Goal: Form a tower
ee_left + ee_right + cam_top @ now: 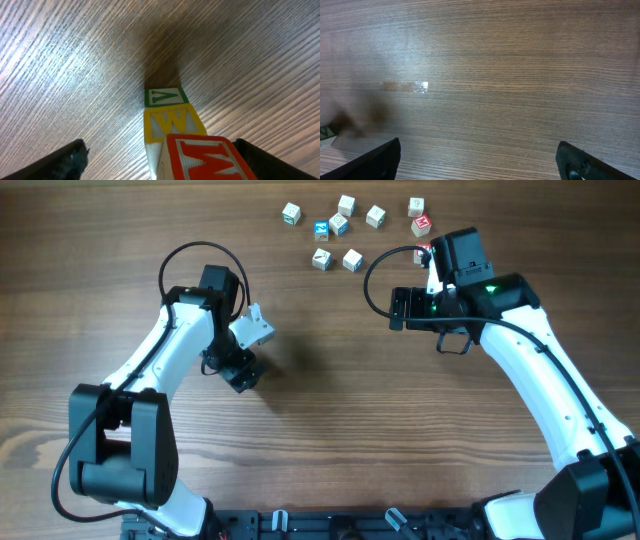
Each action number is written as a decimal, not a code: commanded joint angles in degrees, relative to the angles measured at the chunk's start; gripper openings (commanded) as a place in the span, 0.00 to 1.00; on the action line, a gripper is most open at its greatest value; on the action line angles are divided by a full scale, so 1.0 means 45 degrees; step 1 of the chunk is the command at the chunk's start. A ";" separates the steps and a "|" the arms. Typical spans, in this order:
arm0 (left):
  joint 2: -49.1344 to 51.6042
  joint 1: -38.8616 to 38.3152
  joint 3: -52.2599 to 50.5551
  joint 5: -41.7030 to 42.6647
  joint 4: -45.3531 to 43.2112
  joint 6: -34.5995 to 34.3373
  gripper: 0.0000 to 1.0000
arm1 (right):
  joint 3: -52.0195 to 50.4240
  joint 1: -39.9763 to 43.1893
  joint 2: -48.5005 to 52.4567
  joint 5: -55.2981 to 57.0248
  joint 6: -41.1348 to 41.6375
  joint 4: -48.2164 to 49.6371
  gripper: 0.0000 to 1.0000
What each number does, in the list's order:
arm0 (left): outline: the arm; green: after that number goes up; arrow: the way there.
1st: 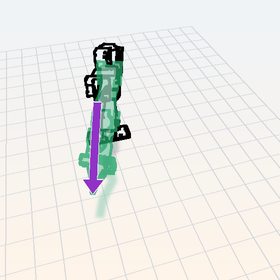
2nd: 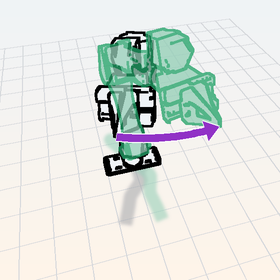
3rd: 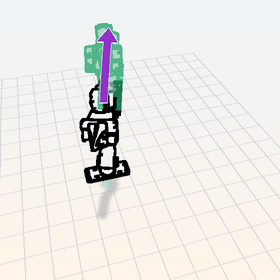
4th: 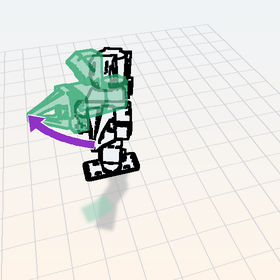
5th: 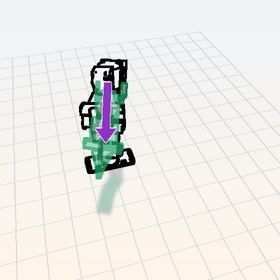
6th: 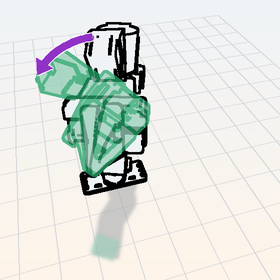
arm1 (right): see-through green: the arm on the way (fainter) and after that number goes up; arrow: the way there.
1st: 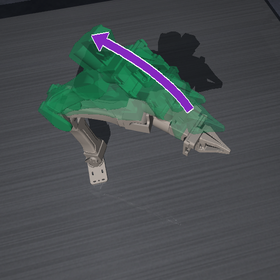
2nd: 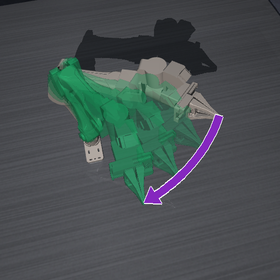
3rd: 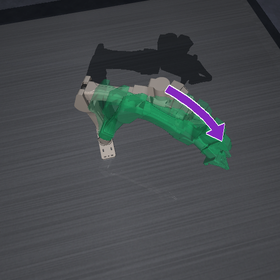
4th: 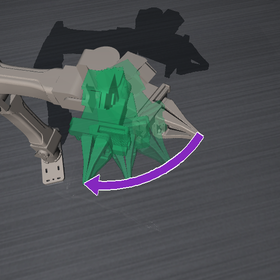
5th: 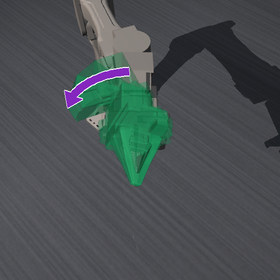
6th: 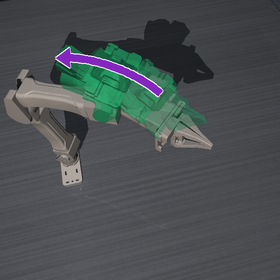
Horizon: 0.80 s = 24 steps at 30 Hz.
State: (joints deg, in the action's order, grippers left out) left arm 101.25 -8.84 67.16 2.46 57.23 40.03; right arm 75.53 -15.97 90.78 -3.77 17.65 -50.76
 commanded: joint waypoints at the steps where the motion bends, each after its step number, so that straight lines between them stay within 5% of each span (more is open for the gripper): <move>1: -0.0219 -0.0015 0.0272 0.0194 0.0097 0.0015 0.87 | -0.0063 -0.0039 -0.0053 0.0277 -0.0253 0.0015 1.00; 4: -0.0214 -0.0015 0.0272 0.0194 0.0107 0.0015 0.80 | -0.0063 -0.0039 -0.0053 0.0277 -0.0257 0.0019 1.00; 24: -0.0219 0.0000 0.0272 0.0121 -0.0214 -0.1647 0.82 | -0.0063 -0.0039 -0.0053 0.0277 -0.0253 0.0019 1.00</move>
State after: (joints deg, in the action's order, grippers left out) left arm 101.25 -8.84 67.16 2.46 56.71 35.16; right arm 75.53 -15.97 90.78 -3.77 17.65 -50.76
